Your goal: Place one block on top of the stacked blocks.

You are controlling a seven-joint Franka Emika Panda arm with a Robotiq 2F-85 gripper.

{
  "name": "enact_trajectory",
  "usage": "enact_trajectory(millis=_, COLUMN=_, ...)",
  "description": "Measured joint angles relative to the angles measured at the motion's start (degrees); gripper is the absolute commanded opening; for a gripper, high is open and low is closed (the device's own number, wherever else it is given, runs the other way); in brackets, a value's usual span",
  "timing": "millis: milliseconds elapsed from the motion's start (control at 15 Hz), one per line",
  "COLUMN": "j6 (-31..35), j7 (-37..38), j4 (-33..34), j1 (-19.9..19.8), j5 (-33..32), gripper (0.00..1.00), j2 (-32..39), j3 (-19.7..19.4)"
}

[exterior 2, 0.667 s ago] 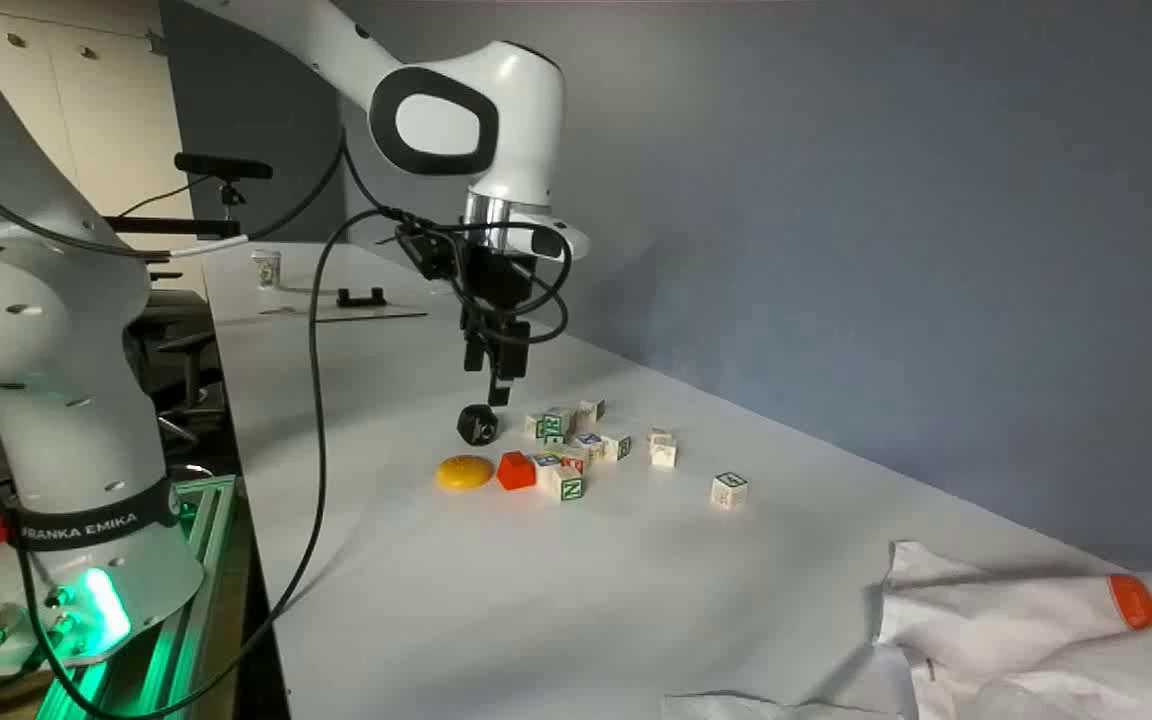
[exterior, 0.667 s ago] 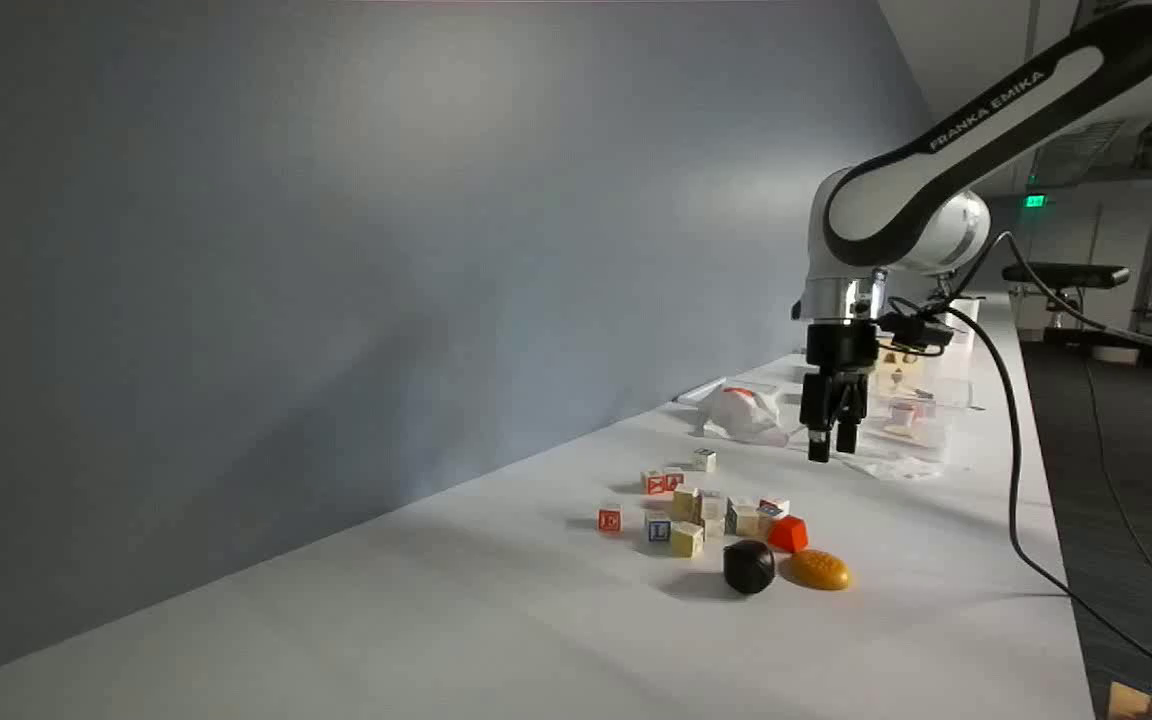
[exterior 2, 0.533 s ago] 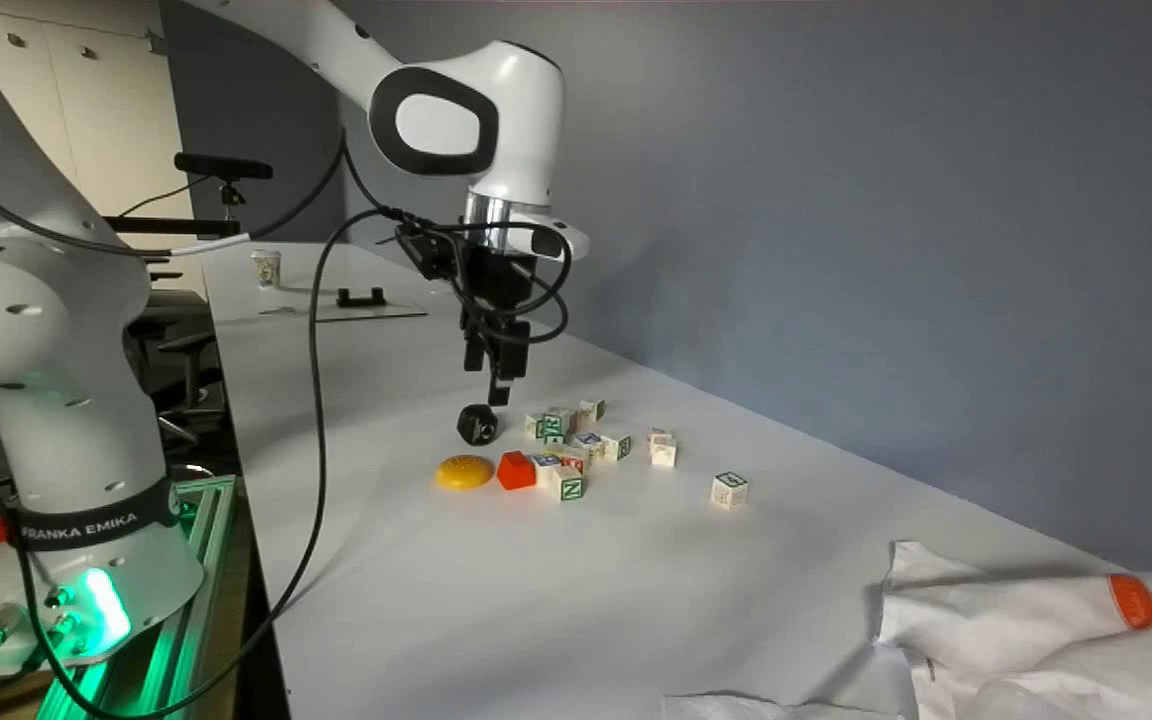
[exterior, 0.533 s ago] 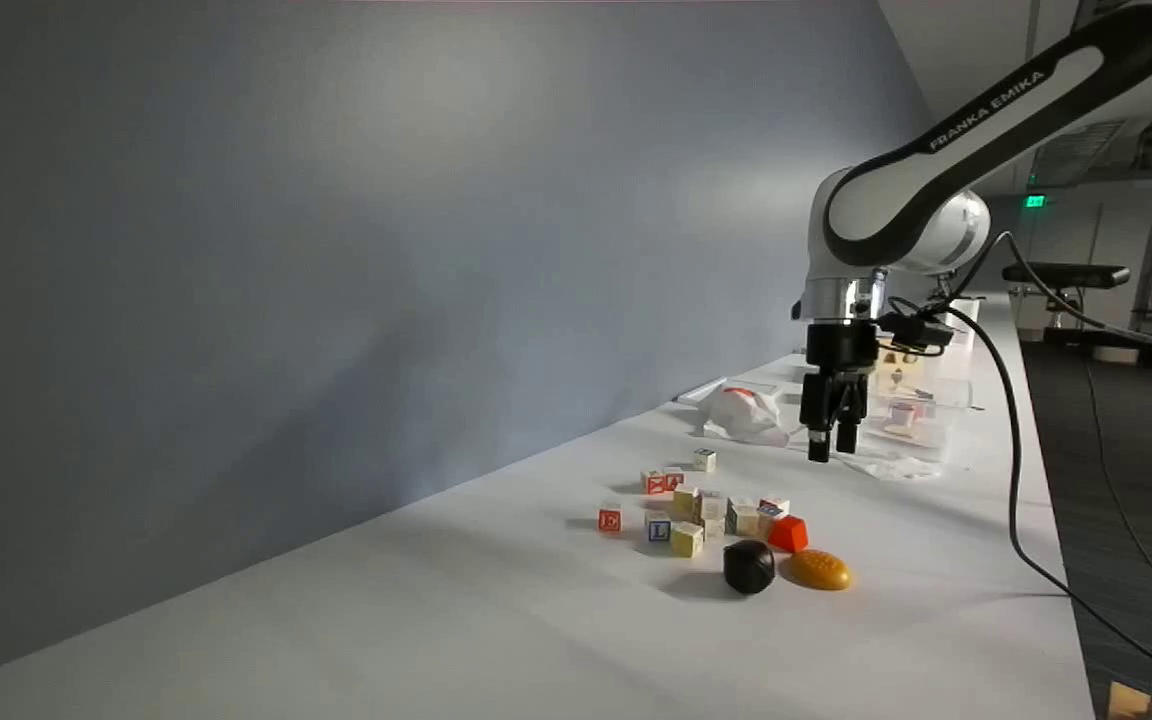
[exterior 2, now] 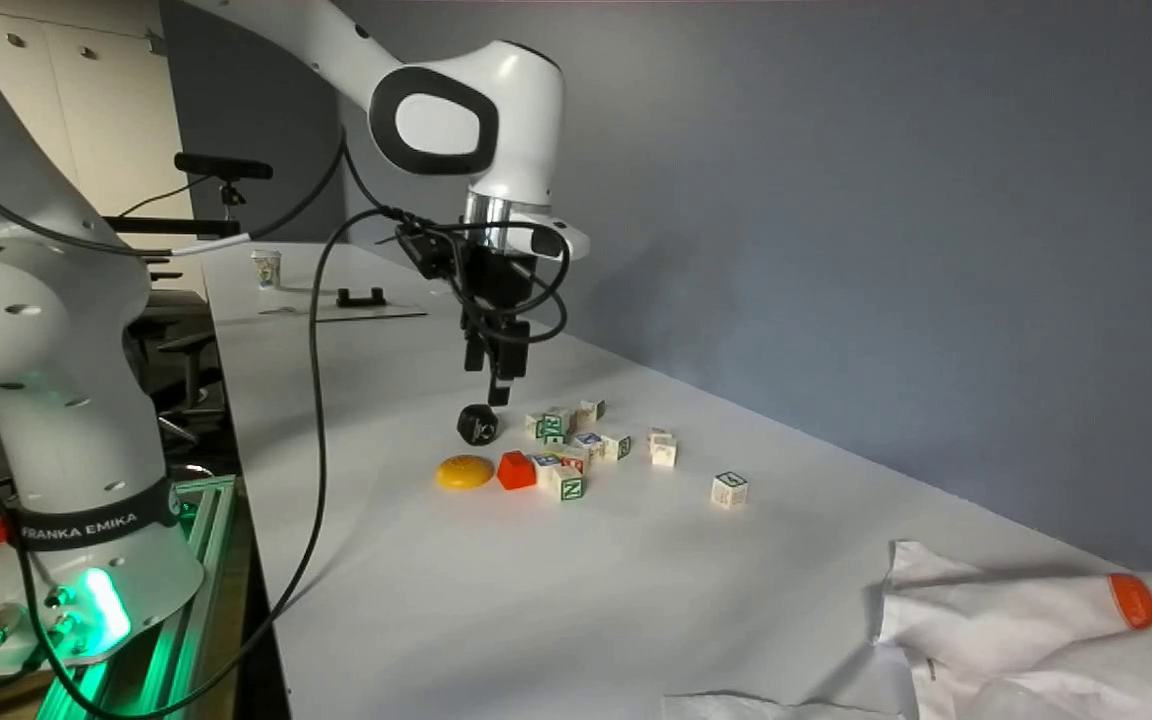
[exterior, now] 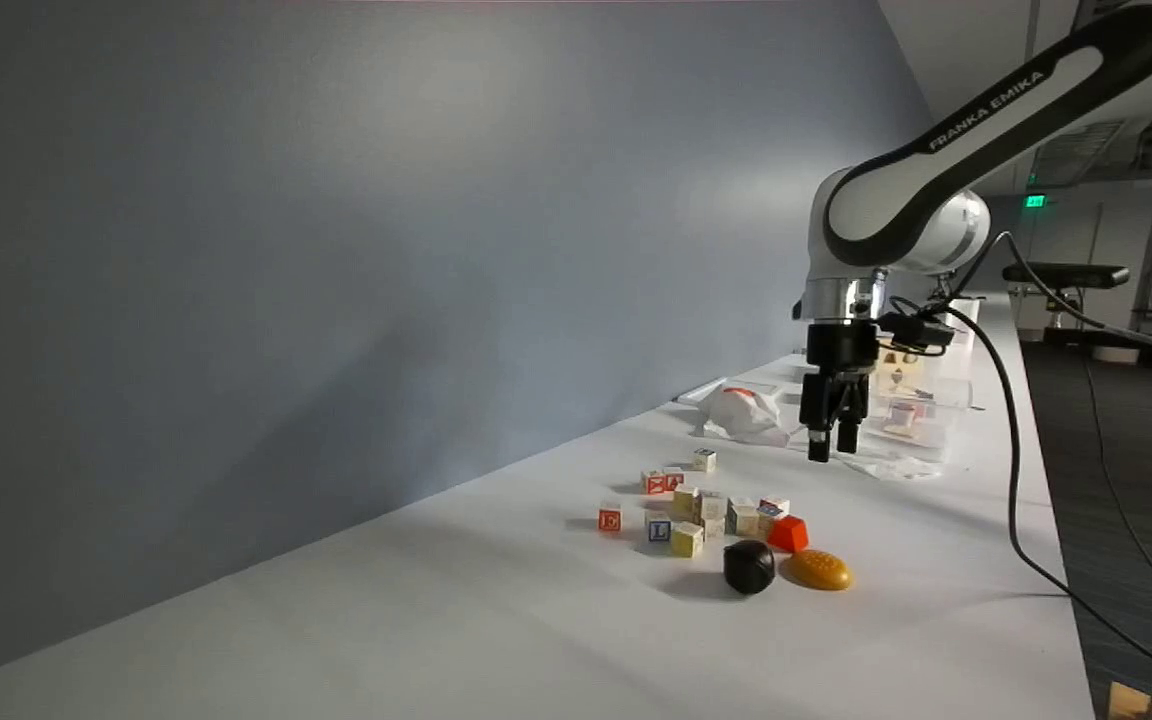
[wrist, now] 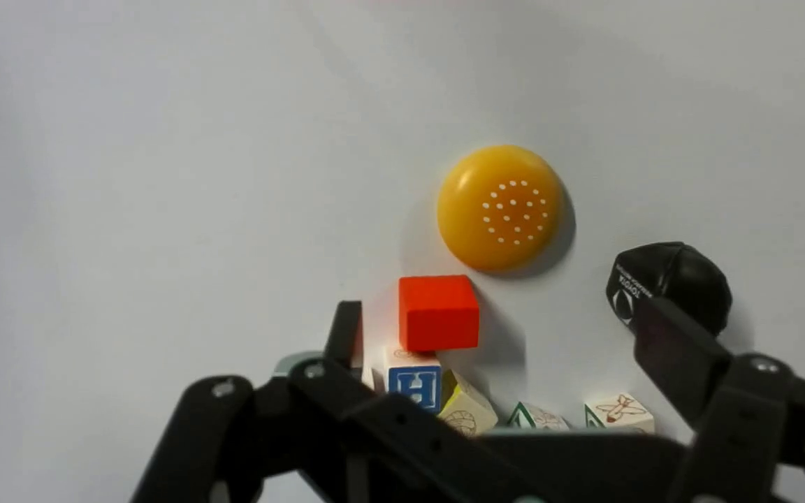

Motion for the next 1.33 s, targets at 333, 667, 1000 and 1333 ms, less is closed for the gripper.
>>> enact_trajectory(millis=333, j6=2.8, j7=7.8, j4=1.0, j1=-4.4, j5=-0.3, gripper=1.00, j2=2.3, j3=0.0)
enact_trajectory(millis=667, j6=9.9, j7=18.2, j4=1.6, j1=-8.4, j5=-3.3, gripper=1.00, j2=7.3, j3=0.3)
enact_trajectory(millis=1000, j6=14.5, j7=31.5, j4=4.9, j1=-8.6, j5=-0.3, gripper=1.00, j2=13.9, j3=1.0)
enact_trajectory(millis=1333, j6=15.4, j7=42.9, j4=10.9, j1=-8.4, j5=4.7, gripper=1.00, j2=18.5, j3=1.3)
